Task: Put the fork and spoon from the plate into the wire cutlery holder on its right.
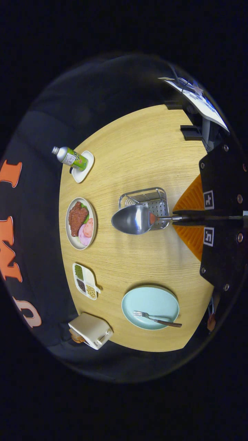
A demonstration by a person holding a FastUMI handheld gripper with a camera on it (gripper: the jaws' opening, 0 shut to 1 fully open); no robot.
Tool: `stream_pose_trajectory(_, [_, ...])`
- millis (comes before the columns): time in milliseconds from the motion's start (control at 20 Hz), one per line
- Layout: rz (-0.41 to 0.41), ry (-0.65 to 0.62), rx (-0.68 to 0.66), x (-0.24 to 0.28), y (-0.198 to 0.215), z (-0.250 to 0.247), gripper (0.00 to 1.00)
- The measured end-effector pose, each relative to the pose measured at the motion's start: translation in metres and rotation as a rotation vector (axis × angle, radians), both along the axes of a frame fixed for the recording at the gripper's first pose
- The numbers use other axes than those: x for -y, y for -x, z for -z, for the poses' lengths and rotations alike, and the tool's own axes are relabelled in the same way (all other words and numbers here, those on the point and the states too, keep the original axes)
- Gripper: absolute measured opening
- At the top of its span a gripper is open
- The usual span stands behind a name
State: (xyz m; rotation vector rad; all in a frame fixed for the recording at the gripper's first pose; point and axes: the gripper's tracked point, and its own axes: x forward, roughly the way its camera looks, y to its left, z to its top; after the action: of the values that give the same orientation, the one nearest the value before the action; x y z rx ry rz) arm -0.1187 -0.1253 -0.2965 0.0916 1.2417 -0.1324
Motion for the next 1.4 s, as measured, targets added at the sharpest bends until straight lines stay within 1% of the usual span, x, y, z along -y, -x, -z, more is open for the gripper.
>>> stream_pose_trajectory(100, [0.002,-0.012,-0.005,0.003,0.0,0.003,0.04])
stream_pose_trajectory(250, [0.007,0.02,-0.006,0.023,-0.004,0.008,0.05])
stream_pose_trajectory(350, [-0.004,-0.021,-0.002,0.021,-0.009,0.005,0.08])
stream_pose_trajectory(450, [0.011,-0.042,0.028,0.026,-0.022,0.002,0.11])
stream_pose_trajectory(500, [0.014,-0.036,0.046,0.032,-0.027,-0.005,0.15])
stream_pose_trajectory(600, [0.018,-0.024,0.088,0.037,-0.041,-0.016,0.16])
stream_pose_trajectory(700, [0.024,-0.038,0.138,0.036,-0.055,-0.028,0.16])
stream_pose_trajectory(850, [0.023,-0.057,0.267,0.03,-0.081,-0.055,0.18])
stream_pose_trajectory(1000, [0.036,-0.101,0.478,0.016,-0.112,-0.1,0.58])
stream_pose_trajectory(1100, [0.04,-0.091,0.619,0.013,-0.128,-0.133,0.84])
stream_pose_trajectory(1200, [0.058,-0.044,0.74,0.016,-0.138,-0.161,0.92])
stream_pose_trajectory(1250, [0.065,-0.015,0.815,0.017,-0.146,-0.178,0.93])
stream_pose_trajectory(1400, [0.071,0.048,0.968,0.011,-0.149,-0.218,0.94])
